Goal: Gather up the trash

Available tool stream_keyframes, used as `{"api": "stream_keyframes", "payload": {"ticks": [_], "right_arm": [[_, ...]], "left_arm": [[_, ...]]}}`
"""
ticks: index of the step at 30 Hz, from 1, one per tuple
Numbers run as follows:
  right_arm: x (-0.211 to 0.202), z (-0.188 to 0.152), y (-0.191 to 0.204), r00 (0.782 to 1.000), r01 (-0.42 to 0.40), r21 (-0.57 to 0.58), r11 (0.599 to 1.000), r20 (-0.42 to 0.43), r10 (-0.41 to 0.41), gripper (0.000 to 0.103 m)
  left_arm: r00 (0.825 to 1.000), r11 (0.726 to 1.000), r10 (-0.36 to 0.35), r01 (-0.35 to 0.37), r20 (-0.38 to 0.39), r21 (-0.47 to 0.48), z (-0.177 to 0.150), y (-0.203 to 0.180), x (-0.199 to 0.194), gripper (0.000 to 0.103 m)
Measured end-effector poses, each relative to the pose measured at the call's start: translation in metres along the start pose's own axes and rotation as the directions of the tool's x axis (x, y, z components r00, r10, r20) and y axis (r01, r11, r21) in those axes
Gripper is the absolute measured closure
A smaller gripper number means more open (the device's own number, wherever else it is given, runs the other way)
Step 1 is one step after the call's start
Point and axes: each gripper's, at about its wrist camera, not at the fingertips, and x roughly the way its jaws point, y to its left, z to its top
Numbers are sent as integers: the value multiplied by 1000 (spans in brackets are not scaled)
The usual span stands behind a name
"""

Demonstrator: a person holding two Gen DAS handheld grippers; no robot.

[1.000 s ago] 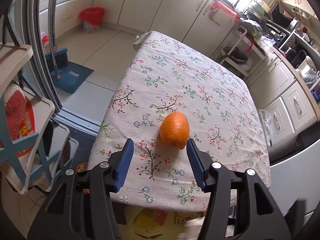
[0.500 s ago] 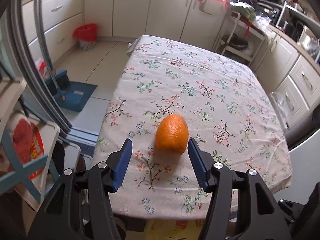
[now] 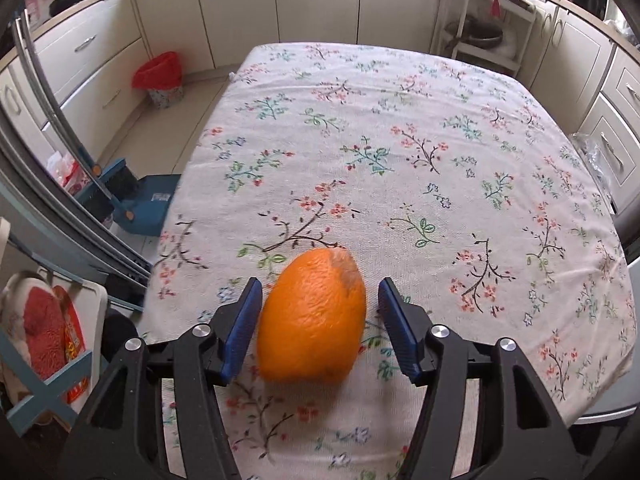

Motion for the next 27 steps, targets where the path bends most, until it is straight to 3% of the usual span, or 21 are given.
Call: {"api": "stream_keyframes", "payload": {"ticks": [1,3,5,8,13,17,21,25,27], "right_arm": [[6,1,-4,1000,-10,30,999,-12,11,39],[15,3,-9,1000,-6,73,997,-22,8,39],[23,8,-8,1000,14,80,997,-25,-12,39],[34,11,3,998,53,38,998,-33,-52,43],[47,7,7,992,109,-23,994,-63,-110,80],[42,5,5,989,142,-37,989,-34,-143,97],[33,4,11,991,137,-52,989,0,-137,100],[16,1,17,993,111,-54,992,42,-109,100],[6,-1,18,994,91,-46,995,62,-88,100]], "left_arm": [[1000,1000,7,-7,10,5,0,-1,0,65],[1000,1000,-16,16,7,6,0,-1,-2,78],[1000,1000,-29,29,11,0,-2,1,-6,83],[995,995,-96,96,11,-24,-10,8,-21,85],[957,956,-289,290,10,-51,-45,19,-68,85],[923,924,-383,383,-45,-14,-95,10,-88,85],[904,912,-405,409,-137,5,-142,-8,-88,85],[904,925,-361,378,-227,31,-178,-26,-76,85],[894,924,-364,381,-260,17,-186,-28,-70,85]]}}
